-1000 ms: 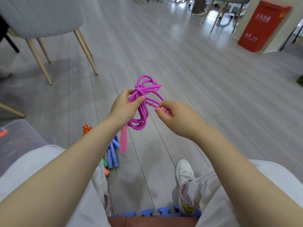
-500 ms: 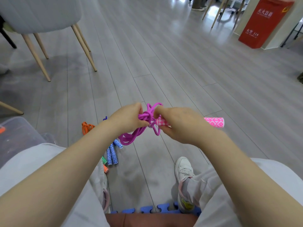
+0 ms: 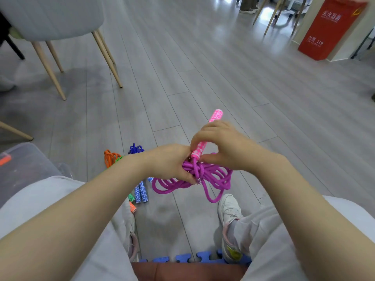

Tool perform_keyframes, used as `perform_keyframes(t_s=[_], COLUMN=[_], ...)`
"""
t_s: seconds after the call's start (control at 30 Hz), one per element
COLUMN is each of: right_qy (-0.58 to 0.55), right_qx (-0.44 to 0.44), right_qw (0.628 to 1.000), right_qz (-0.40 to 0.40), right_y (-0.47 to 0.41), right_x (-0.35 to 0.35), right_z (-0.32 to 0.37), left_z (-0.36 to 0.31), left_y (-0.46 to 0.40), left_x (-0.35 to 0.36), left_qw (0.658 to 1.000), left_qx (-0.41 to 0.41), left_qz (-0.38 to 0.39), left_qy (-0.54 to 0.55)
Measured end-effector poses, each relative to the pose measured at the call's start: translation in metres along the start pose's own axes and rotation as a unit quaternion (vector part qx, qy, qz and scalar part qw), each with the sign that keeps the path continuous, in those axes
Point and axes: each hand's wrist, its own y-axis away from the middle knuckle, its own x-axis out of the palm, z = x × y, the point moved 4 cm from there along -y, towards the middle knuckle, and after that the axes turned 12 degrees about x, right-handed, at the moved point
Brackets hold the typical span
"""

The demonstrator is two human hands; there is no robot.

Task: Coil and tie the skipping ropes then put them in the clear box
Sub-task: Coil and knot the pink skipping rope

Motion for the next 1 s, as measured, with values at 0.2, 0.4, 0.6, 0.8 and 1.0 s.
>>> perform_keyframes(t_s=[0.2, 0.4, 0.6, 0.8, 1.0], right_qy=[-0.373, -0.641, -0.722, -0.570, -0.513], right_qx=[0.149, 0.222, 0.283, 0.210, 0.277], right_qw=[0.898, 0.715, 0.627, 0.789, 0.812], right_qz=[0.181, 0.170, 0.069, 0.089, 0.036], right_y=[0.006, 0.005, -0.001, -0.009, -0.002], right_x=[-0.023, -0.010, 0.060, 0.043, 0.037], right_z=[-0.016, -0.022, -0.072, -0.008, -0.002], left_z=[-0.012, -0.011, -0.009, -0.006, 0.002], left_y=[0.010, 0.017, 0.018, 0.017, 0.017], left_x=[-0.021, -0.032, -0.042, -0.048, -0.048], left_qw=[0.988, 0.925, 0.863, 0.787, 0.826], left_qx=[0.026, 0.058, 0.089, 0.093, 0.049], left_qz=[-0.077, -0.168, -0.256, -0.343, -0.342], left_qy=[0.130, 0.335, 0.425, 0.503, 0.446])
